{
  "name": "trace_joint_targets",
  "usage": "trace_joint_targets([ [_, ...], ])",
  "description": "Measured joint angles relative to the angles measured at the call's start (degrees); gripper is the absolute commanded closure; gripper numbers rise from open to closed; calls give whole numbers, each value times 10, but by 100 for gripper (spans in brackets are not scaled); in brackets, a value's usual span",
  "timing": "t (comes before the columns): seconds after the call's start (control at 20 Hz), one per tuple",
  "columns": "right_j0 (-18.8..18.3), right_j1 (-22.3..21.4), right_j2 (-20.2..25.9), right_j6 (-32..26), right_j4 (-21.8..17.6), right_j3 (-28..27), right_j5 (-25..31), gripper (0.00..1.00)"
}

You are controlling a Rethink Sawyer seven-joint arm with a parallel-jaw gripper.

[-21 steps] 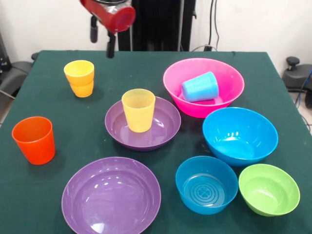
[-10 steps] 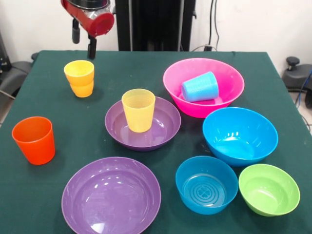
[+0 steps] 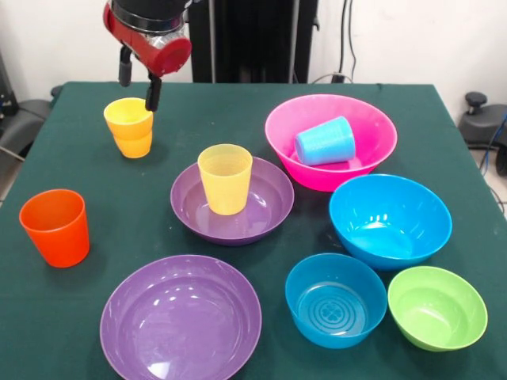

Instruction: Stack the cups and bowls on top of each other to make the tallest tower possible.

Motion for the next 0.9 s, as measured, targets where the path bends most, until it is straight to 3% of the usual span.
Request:
trace_joint_targets([
  [0.45, 19, -4, 4, 0, 3, 0, 2, 0],
  [0.9, 60, 2, 5, 0, 19, -35, 48, 0],
])
